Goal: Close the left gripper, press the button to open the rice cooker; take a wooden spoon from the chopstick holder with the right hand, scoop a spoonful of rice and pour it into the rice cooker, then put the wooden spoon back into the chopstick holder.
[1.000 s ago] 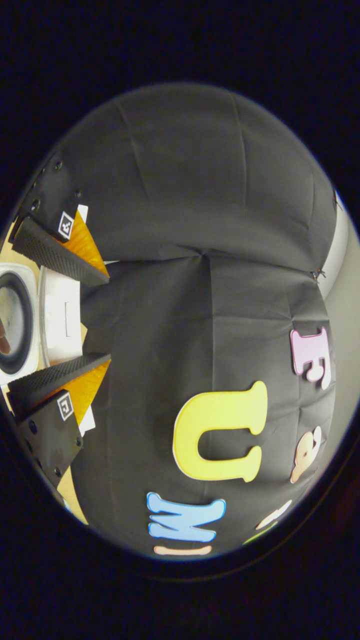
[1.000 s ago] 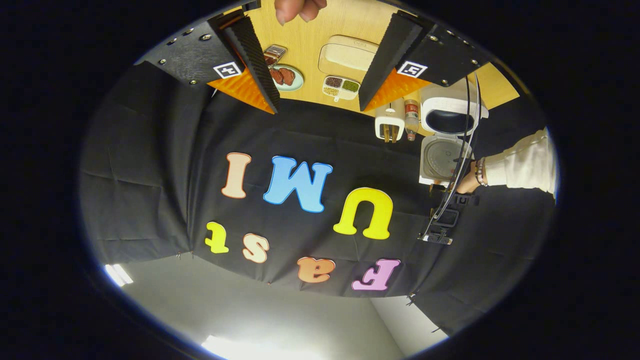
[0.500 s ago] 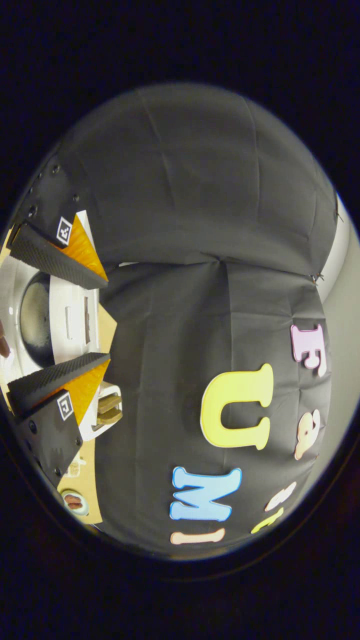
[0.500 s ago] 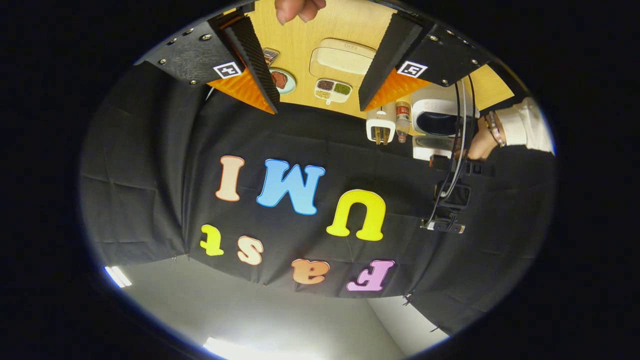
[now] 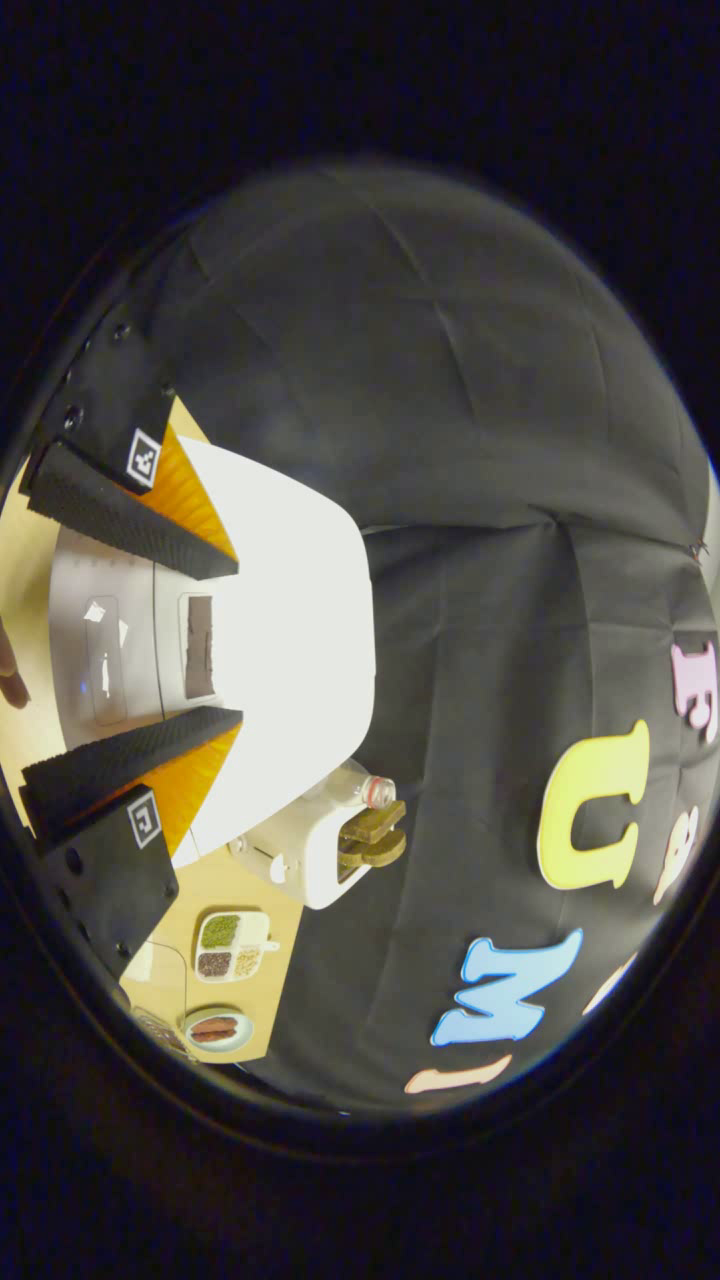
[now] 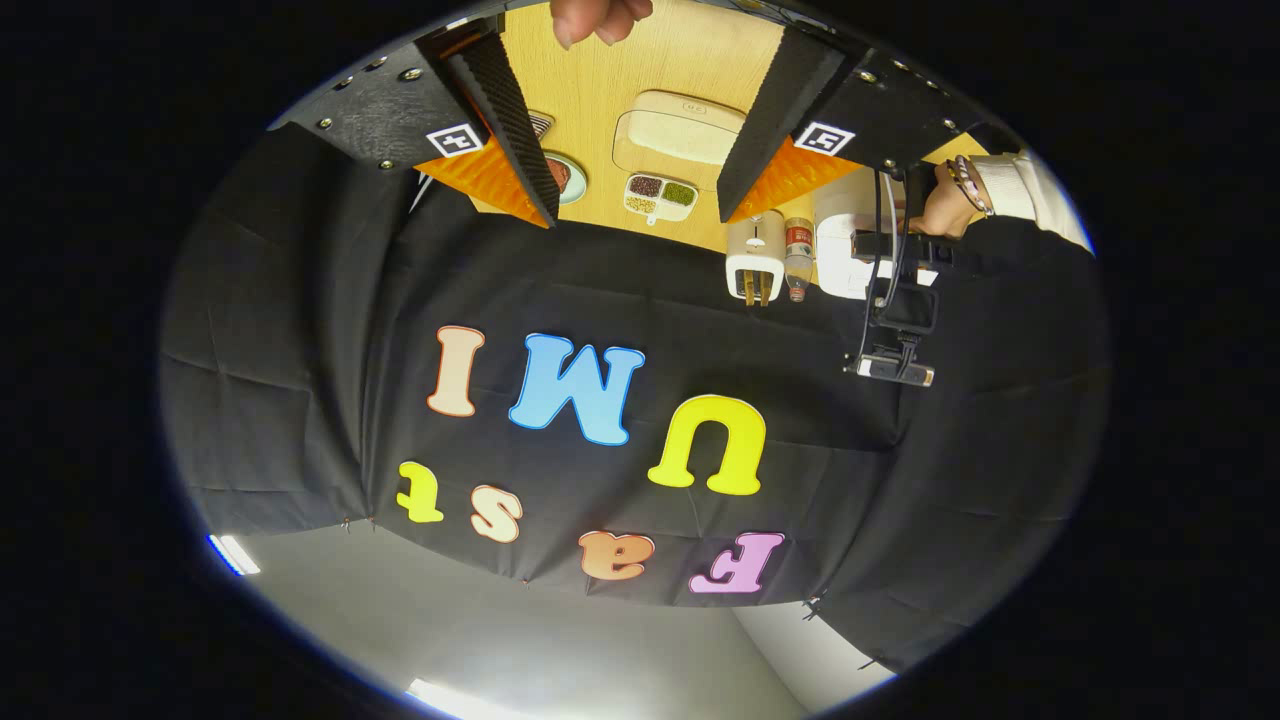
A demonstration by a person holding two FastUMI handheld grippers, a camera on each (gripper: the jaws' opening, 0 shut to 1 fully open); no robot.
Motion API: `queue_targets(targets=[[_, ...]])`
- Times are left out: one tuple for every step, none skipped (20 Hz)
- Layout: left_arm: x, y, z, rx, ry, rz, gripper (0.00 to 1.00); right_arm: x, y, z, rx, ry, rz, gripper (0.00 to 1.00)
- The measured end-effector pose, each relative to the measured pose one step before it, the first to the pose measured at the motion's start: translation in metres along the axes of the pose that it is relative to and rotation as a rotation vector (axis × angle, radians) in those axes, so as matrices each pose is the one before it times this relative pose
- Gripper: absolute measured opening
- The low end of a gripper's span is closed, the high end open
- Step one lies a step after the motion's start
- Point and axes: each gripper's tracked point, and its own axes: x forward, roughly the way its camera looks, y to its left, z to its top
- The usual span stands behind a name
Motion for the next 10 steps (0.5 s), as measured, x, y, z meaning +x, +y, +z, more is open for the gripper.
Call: queue_targets(targets=[[-0.00201,0.00007,-0.00031,-0.01424,0.01962,0.00045,0.88,-0.00082,-0.00058,-0.00236,0.00156,0.00598,0.00011,0.97],[0.00005,0.00113,0.00522,0.00620,-0.01672,-0.00458,0.90,-0.00068,0.00059,-0.00107,0.00249,0.00529,0.00058,0.97],[-0.00054,0.00015,-0.00444,0.01147,0.01095,-0.00263,0.93,-0.00035,0.00025,-0.00149,0.00537,0.00374,0.00308,0.97],[-0.00019,-0.00001,0.00035,0.01849,-0.00408,-0.00404,0.93,-0.00082,0.00110,-0.00033,0.00769,0.00115,0.00423,0.97],[-0.00054,0.00025,-0.00126,0.00764,0.01048,-0.00618,0.93,-0.00121,-0.00001,0.00074,0.00443,-0.00227,0.00225,0.97],[-0.00330,0.00044,-0.00005,-0.00834,0.01005,-0.01094,0.91,-0.00075,0.00028,0.00150,0.00059,-0.00318,0.00097,0.97],[-0.00201,-0.00266,0.00218,-0.03607,0.00924,-0.01162,0.92,-0.00106,-0.00069,0.00006,-0.00217,-0.00368,0.00057,0.97],[-0.00287,0.00131,0.00176,-0.05569,0.00844,-0.00097,0.93,-0.00105,-0.00106,0.00131,-0.00268,-0.00673,-0.00268,0.97],[-0.00330,0.00395,0.00021,-0.05120,0.00989,-0.00062,0.93,-0.00119,-0.00156,0.00064,-0.00271,-0.00555,-0.00015,0.97],[-0.00371,0.00220,-0.00133,-0.03491,0.01558,0.00105,0.94,-0.00077,0.00044,-0.00073,-0.00364,-0.00010,0.00382,0.97]])
